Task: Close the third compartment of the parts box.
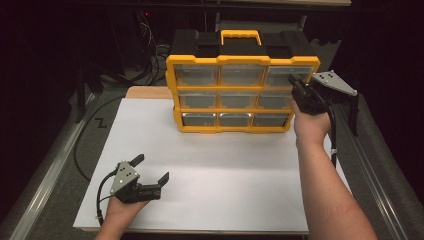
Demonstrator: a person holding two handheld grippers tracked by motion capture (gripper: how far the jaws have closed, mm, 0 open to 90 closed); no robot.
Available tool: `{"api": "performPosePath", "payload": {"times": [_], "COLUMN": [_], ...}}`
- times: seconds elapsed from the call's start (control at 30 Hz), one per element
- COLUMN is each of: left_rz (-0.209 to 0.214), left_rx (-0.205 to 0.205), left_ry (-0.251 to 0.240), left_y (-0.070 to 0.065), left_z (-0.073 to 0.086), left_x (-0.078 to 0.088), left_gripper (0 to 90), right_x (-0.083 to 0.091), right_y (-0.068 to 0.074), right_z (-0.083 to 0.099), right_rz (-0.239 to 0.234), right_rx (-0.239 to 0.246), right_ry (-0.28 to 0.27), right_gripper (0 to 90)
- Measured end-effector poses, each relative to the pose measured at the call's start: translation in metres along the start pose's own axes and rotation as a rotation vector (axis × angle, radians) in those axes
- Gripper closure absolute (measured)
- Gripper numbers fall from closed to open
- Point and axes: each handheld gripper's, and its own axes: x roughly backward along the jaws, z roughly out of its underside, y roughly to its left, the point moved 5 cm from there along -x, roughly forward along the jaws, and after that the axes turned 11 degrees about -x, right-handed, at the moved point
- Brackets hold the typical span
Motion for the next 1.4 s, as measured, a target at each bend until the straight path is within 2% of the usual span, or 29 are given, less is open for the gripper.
{"api": "performPosePath", "payload": {"times": [0.53, 0.83, 1.07, 1.4], "left_rz": [-0.002, -0.001, 0.001, 0.005], "left_rx": [0.009, 0.008, 0.007, 0.004], "left_ry": [-0.006, -0.006, -0.001, 0.002], "left_y": [0.001, 0.001, 0.001, 0.0], "left_z": [0.0, 0.0, 0.0, 0.0], "left_x": [0.002, 0.001, 0.0, -0.002], "left_gripper": [0.1, 0.0, 0.0, 0.1], "right_x": [-0.016, -0.016, -0.009, 0.015], "right_y": [-0.002, -0.001, 0.002, 0.008], "right_z": [-0.001, -0.002, 0.003, 0.008], "right_rz": [0.024, 0.027, 0.002, -0.052], "right_rx": [-0.005, 0.006, 0.011, 0.016], "right_ry": [0.02, 0.027, 0.04, 0.031], "right_gripper": [90.0, 90.0, 90.0, 90.0]}}
